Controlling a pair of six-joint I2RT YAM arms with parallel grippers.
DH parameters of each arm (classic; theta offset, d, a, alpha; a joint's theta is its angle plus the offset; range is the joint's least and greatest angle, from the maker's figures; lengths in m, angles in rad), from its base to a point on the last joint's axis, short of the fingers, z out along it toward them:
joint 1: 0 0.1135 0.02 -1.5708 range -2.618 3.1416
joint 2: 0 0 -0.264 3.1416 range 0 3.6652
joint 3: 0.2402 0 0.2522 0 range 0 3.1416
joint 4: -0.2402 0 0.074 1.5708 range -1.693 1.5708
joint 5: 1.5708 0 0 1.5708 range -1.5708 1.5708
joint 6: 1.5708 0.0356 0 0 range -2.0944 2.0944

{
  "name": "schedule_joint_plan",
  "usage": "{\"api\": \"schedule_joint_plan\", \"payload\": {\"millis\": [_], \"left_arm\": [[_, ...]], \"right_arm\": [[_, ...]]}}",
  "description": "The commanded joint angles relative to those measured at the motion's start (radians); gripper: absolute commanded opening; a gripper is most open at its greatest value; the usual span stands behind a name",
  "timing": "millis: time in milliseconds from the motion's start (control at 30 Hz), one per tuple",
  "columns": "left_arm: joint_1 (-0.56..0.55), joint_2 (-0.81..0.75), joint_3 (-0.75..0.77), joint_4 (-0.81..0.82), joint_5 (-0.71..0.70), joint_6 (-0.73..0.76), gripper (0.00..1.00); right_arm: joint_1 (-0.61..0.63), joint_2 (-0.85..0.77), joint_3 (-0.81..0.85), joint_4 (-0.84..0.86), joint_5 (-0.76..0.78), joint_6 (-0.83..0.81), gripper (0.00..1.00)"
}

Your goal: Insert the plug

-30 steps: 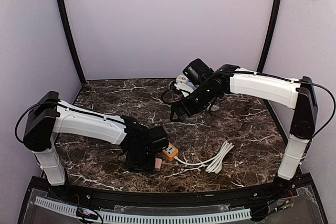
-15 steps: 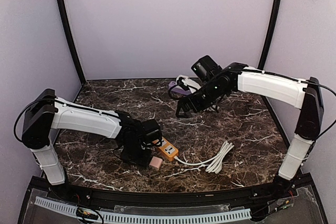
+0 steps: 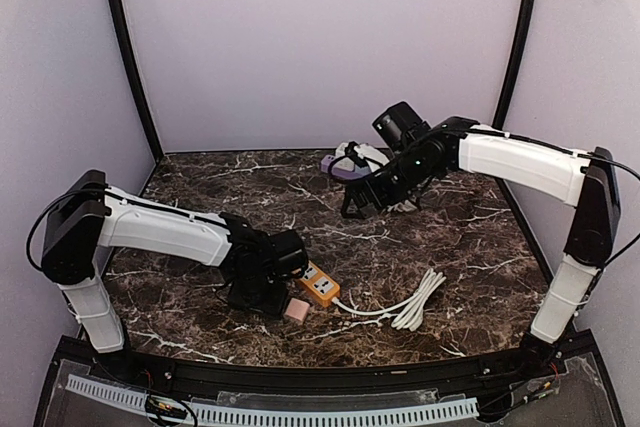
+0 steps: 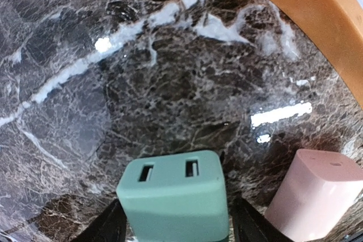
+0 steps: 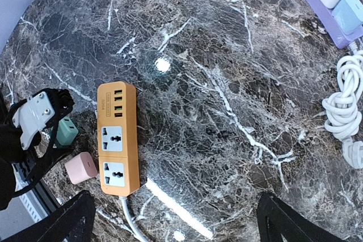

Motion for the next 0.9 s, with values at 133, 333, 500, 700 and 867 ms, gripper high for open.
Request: {"api": "schedule_joint_plan", "payload": {"millis": [133, 333, 500, 700, 867], "left_arm": [[-0.068, 0.048, -0.023, 0.01, -0.109, -0.198, 0.61], [-0.078, 0.05, -0.008, -0.027, -0.136, -0.209, 0.54], [-0.08, 0.054, -0.017, -0.037, -0.154, -0.227, 0.53], [-0.081, 0.048, 0.001, -0.073, -0.194, -0.223, 0.35], [-0.083, -0.008, 0.008, -0.081, -0.228, -0.184, 0.18]], "right_arm": [[-0.034, -0.036, -0.022, 0.019, -0.015, -0.006, 0.99], [-0.036, -0.032, -0.025, 0.019, -0.024, -0.004, 0.99], [-0.036, -0.031, -0.027, 0.022, -0.031, -0.005, 0.99], [-0.037, -0.032, -0.029, 0.02, -0.035, -0.002, 0.99], [-0.038, -0.032, -0.015, 0.006, -0.024, -0.006, 0.99]]}}
